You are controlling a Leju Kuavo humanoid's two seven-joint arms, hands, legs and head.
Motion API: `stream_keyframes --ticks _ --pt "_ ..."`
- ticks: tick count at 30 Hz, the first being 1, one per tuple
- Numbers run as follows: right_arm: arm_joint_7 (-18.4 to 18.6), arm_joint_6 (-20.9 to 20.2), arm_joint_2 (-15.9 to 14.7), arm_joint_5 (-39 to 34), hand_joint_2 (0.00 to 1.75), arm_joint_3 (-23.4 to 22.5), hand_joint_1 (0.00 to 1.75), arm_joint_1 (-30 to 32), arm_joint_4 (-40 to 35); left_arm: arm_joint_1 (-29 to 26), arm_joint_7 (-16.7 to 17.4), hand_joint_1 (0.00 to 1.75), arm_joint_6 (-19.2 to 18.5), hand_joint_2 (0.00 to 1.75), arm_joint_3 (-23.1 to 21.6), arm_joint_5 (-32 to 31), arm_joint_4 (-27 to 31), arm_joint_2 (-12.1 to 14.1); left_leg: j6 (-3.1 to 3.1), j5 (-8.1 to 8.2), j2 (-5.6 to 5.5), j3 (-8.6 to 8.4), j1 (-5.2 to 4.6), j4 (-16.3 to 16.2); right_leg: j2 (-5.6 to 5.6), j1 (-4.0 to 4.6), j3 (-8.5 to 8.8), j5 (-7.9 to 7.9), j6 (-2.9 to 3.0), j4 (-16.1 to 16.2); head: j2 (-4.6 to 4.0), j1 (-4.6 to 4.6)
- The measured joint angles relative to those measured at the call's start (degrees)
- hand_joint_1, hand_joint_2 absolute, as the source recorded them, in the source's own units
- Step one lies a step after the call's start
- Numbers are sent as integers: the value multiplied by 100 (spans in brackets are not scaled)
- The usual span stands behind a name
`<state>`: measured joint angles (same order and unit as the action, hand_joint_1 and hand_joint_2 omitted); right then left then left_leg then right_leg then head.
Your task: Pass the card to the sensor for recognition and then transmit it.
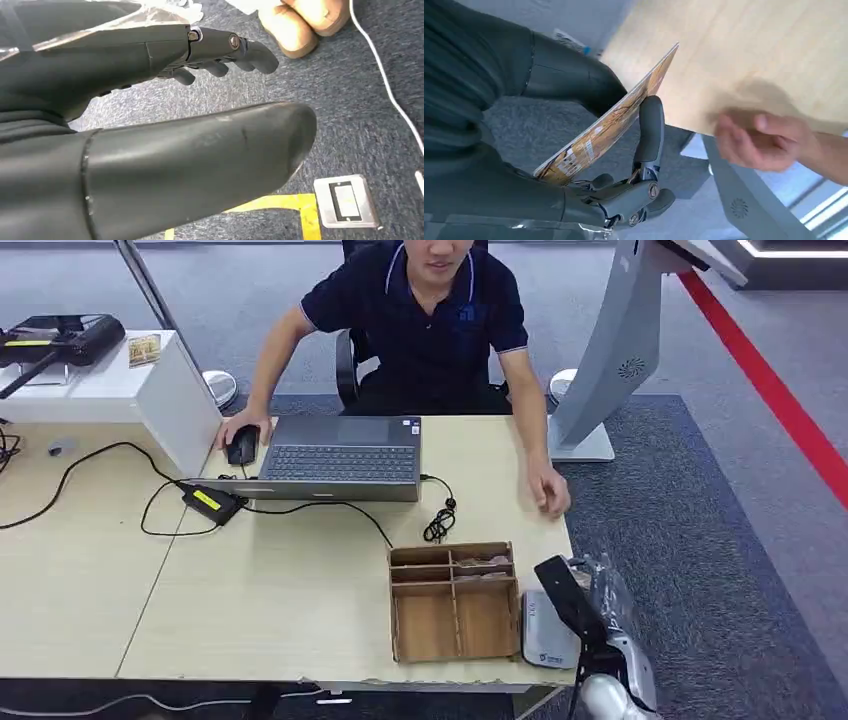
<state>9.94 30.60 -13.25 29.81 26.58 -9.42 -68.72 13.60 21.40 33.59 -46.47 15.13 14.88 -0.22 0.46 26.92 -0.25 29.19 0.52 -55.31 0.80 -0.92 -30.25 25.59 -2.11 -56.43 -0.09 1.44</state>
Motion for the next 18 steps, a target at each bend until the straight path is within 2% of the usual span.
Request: stream_keyframes --ticks 18 --pt "-168 123 614 65 175 118 175 -777 -380 159 107 0 -120 0 -61 -223 0 -109 0 0 -1 2 1 0 0 1 0 0 0 -2 0 -2"
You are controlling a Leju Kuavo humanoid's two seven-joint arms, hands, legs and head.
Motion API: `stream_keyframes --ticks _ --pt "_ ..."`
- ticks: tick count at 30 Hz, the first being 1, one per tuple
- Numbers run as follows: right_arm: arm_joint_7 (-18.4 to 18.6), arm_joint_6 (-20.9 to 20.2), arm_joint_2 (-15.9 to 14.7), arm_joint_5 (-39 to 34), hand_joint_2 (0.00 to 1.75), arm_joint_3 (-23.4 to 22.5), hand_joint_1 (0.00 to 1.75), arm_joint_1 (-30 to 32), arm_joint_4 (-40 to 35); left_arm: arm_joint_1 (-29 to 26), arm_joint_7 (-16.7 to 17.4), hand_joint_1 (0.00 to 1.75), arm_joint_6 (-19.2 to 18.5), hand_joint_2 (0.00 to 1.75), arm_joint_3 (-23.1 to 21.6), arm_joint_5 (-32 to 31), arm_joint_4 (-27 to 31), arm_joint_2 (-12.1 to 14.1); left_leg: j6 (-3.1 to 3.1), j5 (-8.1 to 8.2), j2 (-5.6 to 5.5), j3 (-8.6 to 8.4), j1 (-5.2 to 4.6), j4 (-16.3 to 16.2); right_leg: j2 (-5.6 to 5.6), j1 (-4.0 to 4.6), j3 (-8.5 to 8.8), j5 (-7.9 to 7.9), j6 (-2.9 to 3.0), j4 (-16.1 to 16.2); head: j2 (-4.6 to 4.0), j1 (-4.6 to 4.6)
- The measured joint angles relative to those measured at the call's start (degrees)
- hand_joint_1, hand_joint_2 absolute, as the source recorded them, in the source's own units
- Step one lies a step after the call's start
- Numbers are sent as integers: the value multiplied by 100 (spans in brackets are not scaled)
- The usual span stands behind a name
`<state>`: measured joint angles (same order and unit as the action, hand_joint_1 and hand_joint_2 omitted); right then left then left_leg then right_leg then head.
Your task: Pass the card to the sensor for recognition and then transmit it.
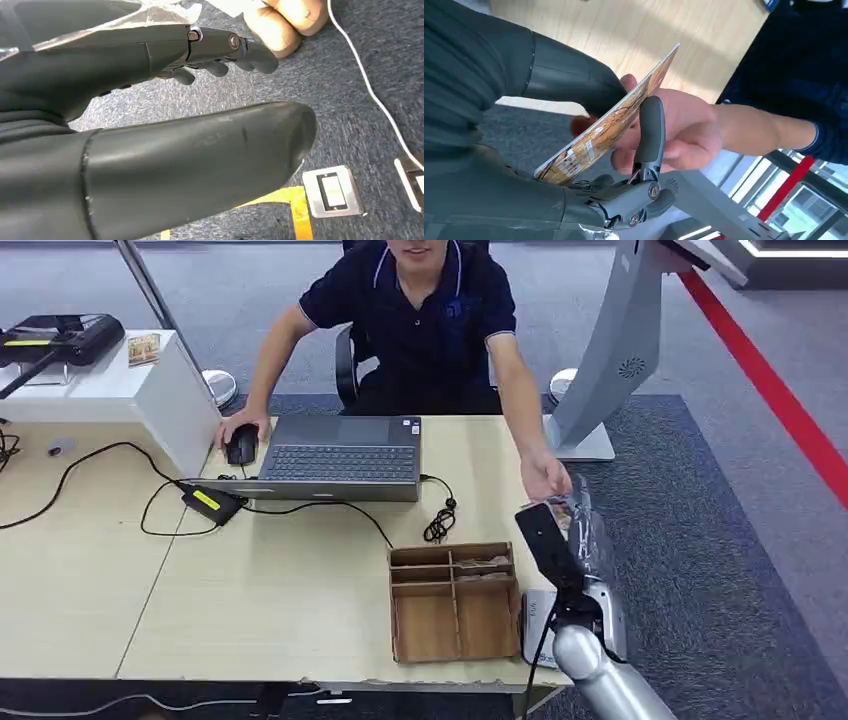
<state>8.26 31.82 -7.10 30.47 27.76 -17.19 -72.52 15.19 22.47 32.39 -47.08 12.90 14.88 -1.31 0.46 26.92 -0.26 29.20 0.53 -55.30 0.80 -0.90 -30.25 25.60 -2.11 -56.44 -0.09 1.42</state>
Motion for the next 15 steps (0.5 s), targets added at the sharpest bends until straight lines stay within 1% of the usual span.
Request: stream_keyframes --ticks 6,15 --pt "-50 -2 164 -2 175 92 175 -73 -9 18 7 0 -15 0 -79 -39 0 -9 0 0 0 -1 0 0 0 0 0 0 0 0 0 0" --pt "-53 -2 238 -4 175 192 175 -132 0 49 66 0 -48 0 -129 -59 -2 -11 0 1 -1 4 0 0 0 0 -5 1 -1 0 0 2"
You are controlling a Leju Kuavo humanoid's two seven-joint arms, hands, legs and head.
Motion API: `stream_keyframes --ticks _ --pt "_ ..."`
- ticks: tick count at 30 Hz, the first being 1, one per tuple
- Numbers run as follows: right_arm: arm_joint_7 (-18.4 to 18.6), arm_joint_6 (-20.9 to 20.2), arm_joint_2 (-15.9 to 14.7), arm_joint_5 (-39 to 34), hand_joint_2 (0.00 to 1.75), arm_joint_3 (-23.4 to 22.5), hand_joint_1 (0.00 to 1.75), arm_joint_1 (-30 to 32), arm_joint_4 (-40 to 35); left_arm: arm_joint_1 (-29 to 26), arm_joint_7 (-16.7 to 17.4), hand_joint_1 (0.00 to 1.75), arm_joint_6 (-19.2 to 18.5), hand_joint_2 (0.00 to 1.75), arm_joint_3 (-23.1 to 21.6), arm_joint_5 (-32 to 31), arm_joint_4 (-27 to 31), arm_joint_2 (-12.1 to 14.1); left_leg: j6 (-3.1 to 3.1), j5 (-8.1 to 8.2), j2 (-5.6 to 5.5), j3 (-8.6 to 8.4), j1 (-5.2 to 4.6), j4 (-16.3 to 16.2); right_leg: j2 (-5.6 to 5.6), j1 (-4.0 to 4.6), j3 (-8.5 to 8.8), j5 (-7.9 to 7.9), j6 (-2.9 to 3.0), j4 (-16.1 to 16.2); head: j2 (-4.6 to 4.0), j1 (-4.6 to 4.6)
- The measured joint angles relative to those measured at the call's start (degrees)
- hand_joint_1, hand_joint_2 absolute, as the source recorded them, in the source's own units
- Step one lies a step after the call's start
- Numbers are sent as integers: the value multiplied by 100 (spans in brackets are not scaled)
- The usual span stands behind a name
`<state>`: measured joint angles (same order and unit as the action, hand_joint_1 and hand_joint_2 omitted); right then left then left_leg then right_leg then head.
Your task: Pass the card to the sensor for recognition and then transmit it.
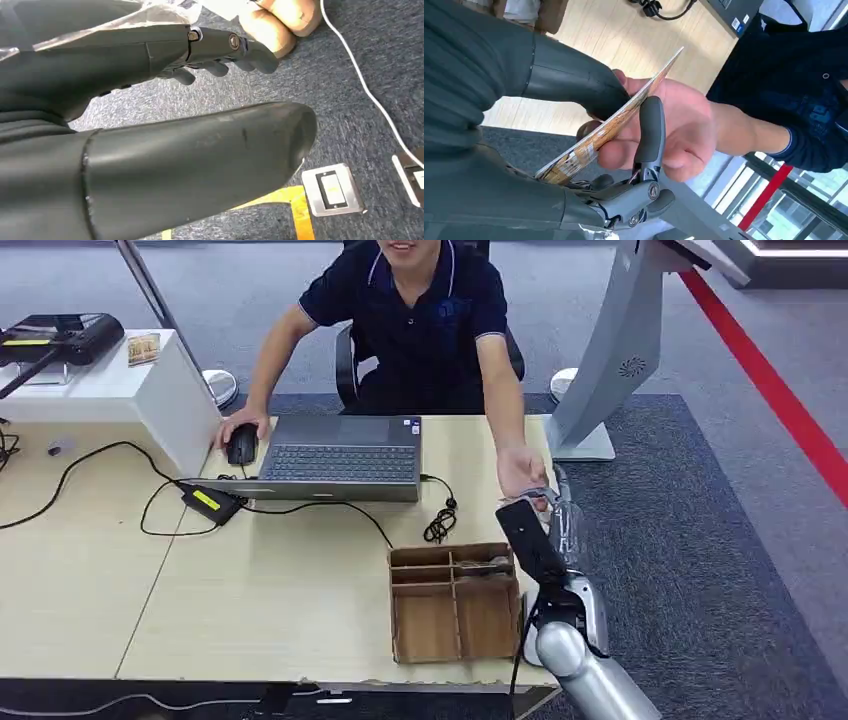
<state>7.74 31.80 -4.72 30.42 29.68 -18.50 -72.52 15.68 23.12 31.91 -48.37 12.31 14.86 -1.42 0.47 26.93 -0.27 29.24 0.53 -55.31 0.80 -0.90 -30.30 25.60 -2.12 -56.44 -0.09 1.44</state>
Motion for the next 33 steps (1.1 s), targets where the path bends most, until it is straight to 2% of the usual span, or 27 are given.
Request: stream_keyframes --ticks 33 --pt "61 35 -79 -50 175 15 175 28 -2 4 -9 0 -31 0 -2 -29 2 -9 1 1 1 0 0 0 0 0 -2 1 0 1 0 0"
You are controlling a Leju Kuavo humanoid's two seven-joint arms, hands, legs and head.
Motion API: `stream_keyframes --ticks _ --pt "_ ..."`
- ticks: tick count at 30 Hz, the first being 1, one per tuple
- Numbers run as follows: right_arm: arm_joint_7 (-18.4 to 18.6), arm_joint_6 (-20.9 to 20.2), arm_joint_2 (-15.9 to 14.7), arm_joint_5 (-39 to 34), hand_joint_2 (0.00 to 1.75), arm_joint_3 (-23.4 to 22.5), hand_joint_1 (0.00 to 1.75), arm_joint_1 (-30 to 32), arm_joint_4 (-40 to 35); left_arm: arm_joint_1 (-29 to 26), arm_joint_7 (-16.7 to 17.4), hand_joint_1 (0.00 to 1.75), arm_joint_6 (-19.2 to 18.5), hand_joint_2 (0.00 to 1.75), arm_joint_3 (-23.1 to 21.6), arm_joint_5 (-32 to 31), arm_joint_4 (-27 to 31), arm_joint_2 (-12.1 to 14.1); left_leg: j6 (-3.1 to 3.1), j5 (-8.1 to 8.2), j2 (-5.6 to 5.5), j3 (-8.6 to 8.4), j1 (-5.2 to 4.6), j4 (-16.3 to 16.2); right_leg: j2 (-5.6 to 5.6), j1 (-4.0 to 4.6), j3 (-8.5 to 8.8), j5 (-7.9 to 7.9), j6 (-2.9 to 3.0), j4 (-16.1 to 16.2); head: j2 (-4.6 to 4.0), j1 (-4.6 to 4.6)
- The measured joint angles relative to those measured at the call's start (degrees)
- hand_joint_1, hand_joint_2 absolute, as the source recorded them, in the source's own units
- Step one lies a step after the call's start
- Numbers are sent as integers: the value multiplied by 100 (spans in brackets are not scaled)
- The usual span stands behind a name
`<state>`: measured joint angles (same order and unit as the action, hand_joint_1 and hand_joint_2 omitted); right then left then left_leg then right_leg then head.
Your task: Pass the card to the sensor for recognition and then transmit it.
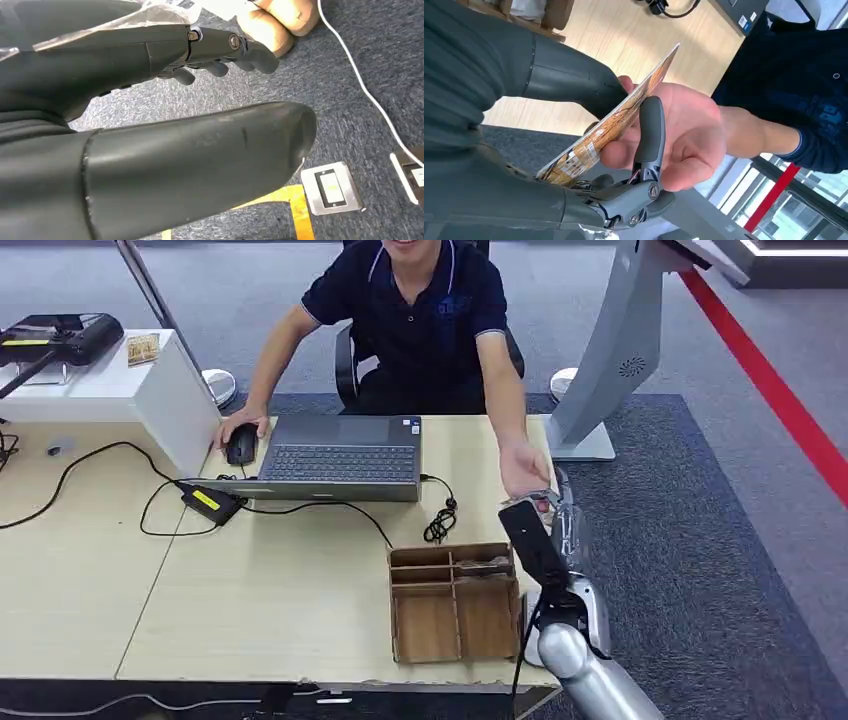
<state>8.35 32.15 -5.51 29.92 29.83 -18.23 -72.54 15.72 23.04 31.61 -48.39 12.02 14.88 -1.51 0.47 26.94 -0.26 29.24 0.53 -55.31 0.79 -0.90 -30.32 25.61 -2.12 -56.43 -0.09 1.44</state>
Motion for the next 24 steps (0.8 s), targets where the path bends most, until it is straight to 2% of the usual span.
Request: stream_keyframes --ticks 12,24 --pt "59 42 -61 63 175 2 175 23 -4 -1 -30 0 0 0 0 7 0 -9 0 0 0 0 0 0 0 0 0 0 0 0 -2 0" --pt "131 118 -284 116 175 -26 175 174 -118 -64 -92 0 35 0 0 40 -2 -15 0 0 1 -2 0 0 0 0 0 0 0 1 0 -2"
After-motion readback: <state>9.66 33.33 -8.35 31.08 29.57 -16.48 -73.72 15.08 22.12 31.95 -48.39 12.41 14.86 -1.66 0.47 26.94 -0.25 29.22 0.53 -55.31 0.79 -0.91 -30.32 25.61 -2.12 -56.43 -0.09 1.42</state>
